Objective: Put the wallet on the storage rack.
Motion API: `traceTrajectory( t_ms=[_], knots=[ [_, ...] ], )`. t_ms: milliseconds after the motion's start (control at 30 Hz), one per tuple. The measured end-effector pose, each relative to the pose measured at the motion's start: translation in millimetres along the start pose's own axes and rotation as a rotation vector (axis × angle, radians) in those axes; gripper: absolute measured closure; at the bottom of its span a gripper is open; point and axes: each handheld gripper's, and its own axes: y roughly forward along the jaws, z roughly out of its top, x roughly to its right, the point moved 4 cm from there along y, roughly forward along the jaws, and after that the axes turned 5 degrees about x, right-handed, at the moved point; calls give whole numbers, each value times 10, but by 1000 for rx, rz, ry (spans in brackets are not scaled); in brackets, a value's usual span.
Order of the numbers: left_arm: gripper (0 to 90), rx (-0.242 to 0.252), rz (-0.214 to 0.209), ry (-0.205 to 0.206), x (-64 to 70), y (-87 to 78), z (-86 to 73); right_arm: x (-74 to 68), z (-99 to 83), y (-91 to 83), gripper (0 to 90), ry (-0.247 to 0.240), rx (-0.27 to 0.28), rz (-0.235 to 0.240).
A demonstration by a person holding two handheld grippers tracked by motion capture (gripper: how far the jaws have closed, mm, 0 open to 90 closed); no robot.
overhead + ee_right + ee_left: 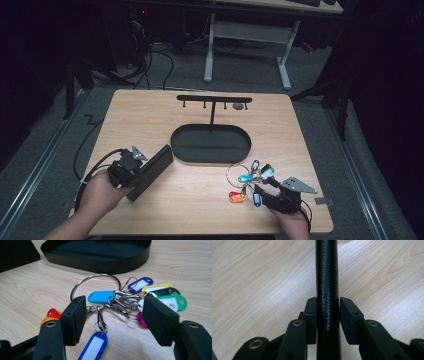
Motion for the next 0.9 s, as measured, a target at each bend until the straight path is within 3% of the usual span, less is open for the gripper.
traceTrajectory(
  t_ms=[200,300,467,633,833,900],
  knots=[
    [724,-67,-72,-43,-89,23,56,-4,-6,9,365,0,-6,3],
    [742,-86,-75,-39,-95,28,76,-1,-6,12,365,-1,-6,3],
    [753,-89,-64,-25,-81,26,81,-1,-9,13,364,2,-9,1],
    [760,-88,-25,16,-45,3,89,6,-8,9,365,3,-7,0],
    [762,-51,-18,40,-75,-163,159,8,-7,6,364,6,-6,-2],
    [761,-37,-15,66,-71,-224,190,10,-6,6,364,8,-7,-3]
  ],
)
